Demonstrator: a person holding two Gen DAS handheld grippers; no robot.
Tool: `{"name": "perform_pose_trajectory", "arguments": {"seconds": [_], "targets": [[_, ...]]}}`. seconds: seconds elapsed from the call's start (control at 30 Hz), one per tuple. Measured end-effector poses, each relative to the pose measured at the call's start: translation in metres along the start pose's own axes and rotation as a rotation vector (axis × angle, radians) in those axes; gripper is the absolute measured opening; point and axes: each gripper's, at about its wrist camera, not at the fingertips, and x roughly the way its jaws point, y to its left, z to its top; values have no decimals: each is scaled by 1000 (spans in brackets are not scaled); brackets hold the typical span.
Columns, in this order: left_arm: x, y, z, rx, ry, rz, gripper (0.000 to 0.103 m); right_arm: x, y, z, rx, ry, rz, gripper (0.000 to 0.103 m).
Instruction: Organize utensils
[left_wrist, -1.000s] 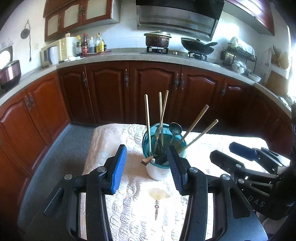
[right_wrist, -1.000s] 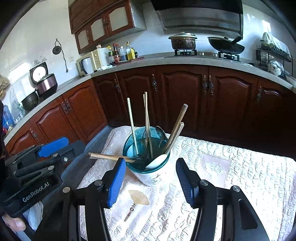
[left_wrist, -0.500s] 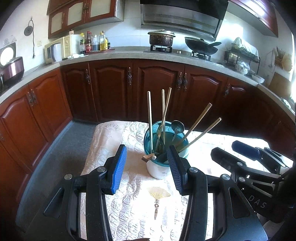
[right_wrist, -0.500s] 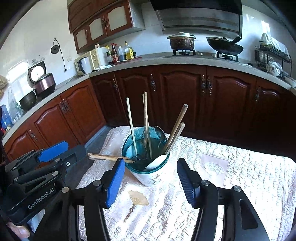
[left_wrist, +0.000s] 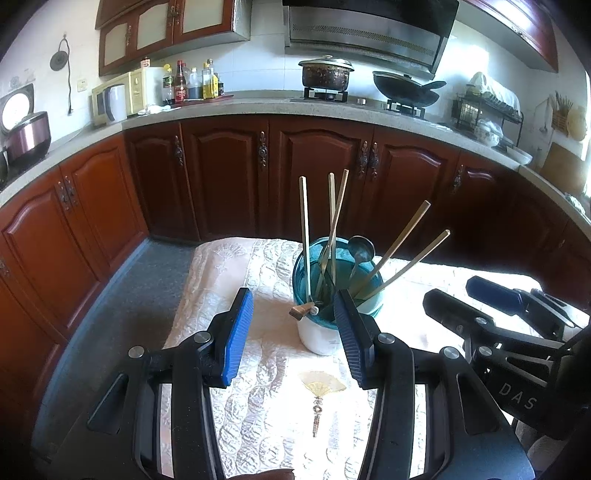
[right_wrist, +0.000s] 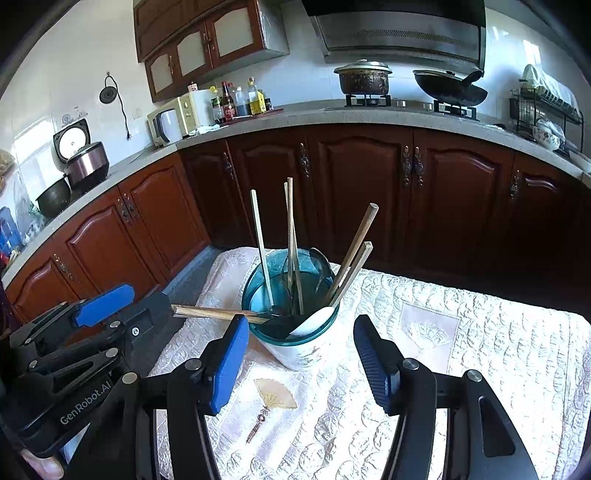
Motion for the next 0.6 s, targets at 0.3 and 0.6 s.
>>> {"name": "perform_pose_trajectory", "arguments": {"seconds": [0.3, 0.6], "targets": [[3, 0, 0, 0, 9, 1, 45, 5, 0, -1, -1, 14, 2, 57], [4, -2, -1, 8, 7, 3, 45, 7, -1, 0, -2, 19, 4, 57]]}}
